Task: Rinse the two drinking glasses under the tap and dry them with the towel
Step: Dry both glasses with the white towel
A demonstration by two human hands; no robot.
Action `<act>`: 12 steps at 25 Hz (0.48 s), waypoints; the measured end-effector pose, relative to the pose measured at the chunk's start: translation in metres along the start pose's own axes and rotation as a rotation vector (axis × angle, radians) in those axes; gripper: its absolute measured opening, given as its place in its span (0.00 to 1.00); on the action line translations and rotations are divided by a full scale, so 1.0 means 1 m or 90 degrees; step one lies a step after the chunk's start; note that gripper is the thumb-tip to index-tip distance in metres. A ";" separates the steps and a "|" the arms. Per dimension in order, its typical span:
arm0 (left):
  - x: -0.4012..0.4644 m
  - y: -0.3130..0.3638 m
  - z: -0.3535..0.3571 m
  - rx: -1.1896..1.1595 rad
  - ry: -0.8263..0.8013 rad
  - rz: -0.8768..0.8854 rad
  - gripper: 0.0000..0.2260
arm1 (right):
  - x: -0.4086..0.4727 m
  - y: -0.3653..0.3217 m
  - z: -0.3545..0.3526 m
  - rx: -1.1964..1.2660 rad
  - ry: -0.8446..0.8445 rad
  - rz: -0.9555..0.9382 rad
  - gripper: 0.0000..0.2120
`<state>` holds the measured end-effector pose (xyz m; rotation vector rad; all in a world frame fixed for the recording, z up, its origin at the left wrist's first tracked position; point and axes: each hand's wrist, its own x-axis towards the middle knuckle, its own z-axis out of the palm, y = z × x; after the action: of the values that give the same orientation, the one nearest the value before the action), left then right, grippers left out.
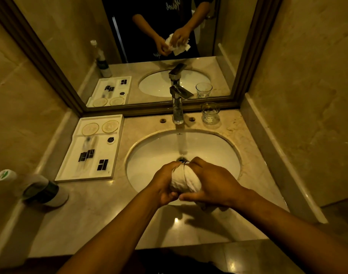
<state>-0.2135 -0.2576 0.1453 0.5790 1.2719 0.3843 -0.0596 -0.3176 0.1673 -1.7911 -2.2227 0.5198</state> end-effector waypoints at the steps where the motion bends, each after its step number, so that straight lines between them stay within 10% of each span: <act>1: 0.001 0.005 0.001 0.017 0.000 0.019 0.19 | 0.005 0.000 -0.002 0.077 0.020 0.045 0.35; 4: -0.002 0.022 0.007 0.098 0.039 0.164 0.14 | 0.014 0.007 -0.007 0.469 0.030 0.204 0.25; 8: 0.004 0.025 0.002 0.409 0.156 0.655 0.08 | 0.015 0.010 -0.014 1.007 -0.115 0.430 0.23; 12: 0.008 0.025 0.002 0.388 0.198 0.852 0.07 | 0.006 0.005 -0.015 0.885 -0.110 0.294 0.28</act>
<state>-0.2085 -0.2332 0.1548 1.9514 1.1194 1.2304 -0.0505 -0.3093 0.1781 -1.3373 -0.8437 1.7549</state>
